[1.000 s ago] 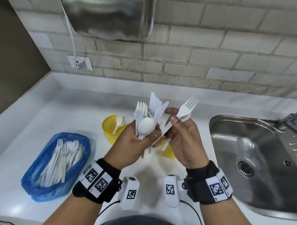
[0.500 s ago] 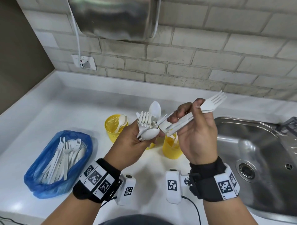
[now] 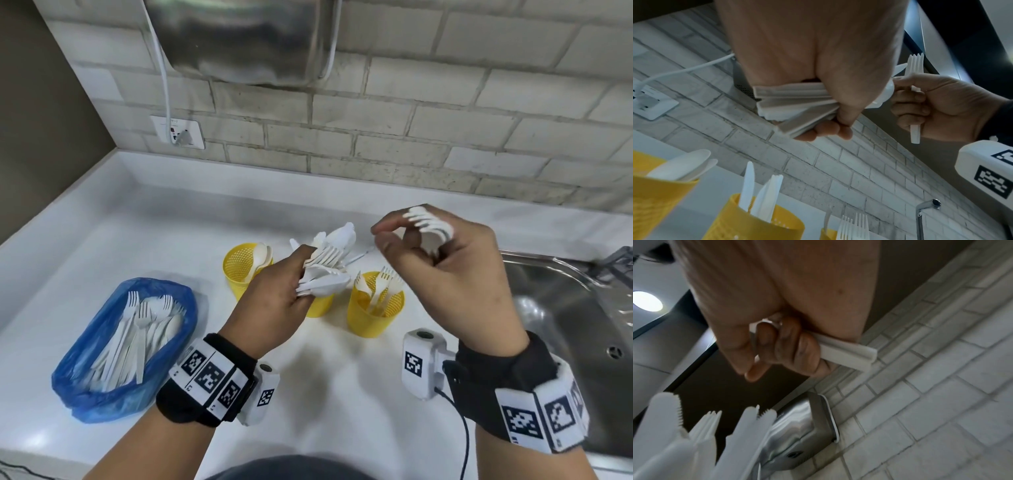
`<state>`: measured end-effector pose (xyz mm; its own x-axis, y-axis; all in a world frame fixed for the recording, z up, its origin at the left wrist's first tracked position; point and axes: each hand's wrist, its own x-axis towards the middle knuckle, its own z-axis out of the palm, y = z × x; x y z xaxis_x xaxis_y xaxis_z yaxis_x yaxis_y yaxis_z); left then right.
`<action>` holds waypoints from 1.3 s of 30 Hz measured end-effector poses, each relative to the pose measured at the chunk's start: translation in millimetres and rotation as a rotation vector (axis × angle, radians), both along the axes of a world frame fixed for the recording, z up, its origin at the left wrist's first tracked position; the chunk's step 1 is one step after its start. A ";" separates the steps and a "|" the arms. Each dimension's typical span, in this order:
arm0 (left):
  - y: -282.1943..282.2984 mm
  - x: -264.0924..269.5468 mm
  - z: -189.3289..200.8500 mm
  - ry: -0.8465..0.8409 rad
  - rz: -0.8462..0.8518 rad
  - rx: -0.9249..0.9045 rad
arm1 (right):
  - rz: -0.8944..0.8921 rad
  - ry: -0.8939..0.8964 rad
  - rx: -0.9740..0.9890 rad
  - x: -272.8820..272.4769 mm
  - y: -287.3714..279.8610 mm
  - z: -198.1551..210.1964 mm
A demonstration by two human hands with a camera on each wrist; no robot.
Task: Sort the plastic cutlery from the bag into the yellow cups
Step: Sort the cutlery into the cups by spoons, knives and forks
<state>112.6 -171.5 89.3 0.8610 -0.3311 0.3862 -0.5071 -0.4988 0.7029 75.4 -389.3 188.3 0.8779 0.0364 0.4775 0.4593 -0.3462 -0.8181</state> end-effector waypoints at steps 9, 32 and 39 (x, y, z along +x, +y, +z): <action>0.7 -0.7 5.5 -0.042 0.038 0.181 | 0.093 0.112 -0.315 2.7 4.5 2.5; -0.4 -1.0 2.0 0.039 0.038 0.229 | 0.138 0.082 -0.197 7.2 -4.9 -0.9; -1.8 -3.0 1.6 0.027 0.061 0.228 | 0.178 0.147 0.092 6.9 2.9 -6.0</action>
